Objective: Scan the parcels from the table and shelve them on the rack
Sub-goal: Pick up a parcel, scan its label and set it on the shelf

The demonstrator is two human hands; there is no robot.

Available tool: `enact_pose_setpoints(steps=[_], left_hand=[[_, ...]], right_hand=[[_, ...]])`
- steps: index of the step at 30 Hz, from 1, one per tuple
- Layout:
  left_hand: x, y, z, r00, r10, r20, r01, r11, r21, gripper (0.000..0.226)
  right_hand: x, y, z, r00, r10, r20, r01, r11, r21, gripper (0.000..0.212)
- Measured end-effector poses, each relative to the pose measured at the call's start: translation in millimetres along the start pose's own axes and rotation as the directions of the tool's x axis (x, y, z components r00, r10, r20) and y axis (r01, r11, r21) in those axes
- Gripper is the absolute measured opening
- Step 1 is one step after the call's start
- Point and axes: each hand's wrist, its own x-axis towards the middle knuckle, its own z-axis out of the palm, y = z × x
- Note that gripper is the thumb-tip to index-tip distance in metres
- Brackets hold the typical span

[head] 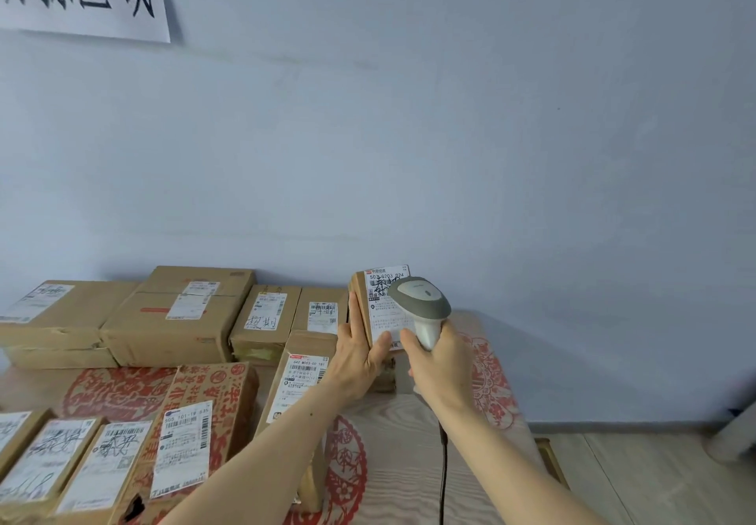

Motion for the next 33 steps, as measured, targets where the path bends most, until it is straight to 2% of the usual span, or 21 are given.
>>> enact_pose_setpoints(steps=[5,14,26,33], left_hand=[[1,-2,1,1.0,-0.019,-0.024,0.019,1.0,-0.009,0.118],[-4,-6,3,0.999,-0.02,-0.041,0.021,1.0,0.009,0.117],[-3,-9,1,0.996,-0.074,-0.055,0.075,0.997,0.012,0.115],[-7,-3,-7,0.996,-0.056,-0.072,0.057,0.998,0.011,0.116]], right_hand=[[-7,-2,2,0.998,0.006,0.066,-0.007,1.0,0.018,0.021],[-12,0,3,0.993,0.065,0.102,-0.069,0.997,0.031,0.022],[-11,-3,2,0.993,0.054,0.107,-0.059,0.997,0.045,0.022],[-8,-10,1,0.994,0.049,0.101,-0.054,0.997,0.055,0.023]])
